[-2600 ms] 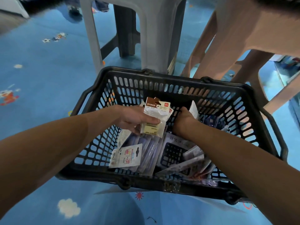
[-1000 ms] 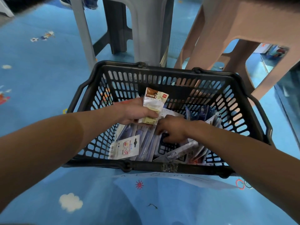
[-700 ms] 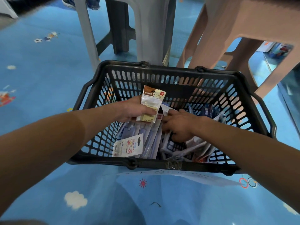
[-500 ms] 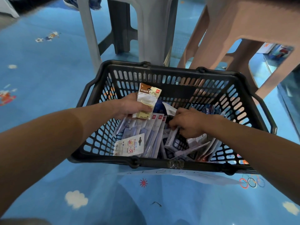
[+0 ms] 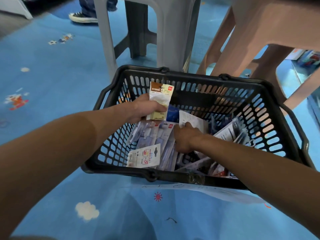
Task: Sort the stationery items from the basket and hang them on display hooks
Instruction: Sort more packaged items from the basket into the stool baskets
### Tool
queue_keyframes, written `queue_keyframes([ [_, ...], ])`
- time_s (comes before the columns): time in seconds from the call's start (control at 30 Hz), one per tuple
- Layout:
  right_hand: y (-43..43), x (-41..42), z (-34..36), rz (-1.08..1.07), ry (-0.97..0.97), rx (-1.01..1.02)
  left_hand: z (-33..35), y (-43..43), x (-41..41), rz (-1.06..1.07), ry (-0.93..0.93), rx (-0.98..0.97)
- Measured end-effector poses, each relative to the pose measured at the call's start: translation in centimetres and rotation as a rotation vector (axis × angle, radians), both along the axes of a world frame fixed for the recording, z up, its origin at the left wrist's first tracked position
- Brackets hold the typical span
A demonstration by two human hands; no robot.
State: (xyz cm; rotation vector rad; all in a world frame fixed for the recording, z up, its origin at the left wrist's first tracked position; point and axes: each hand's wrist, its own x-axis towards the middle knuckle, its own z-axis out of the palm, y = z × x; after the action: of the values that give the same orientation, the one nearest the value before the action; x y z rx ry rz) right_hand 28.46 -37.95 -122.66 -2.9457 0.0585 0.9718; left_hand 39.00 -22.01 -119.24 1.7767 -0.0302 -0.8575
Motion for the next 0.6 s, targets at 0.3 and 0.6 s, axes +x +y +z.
queue_keyframes([
  [0.3,1.7,1.4,2.4,-0.732,0.072,1.085,-0.3,-0.6,-0.1,0.099,-0.016,-0.044],
  [0.6,0.7,1.1,-0.1,-0.501,-0.125,0.781,-0.8,-1.1,-0.6,0.122,-0.047,-0.095],
])
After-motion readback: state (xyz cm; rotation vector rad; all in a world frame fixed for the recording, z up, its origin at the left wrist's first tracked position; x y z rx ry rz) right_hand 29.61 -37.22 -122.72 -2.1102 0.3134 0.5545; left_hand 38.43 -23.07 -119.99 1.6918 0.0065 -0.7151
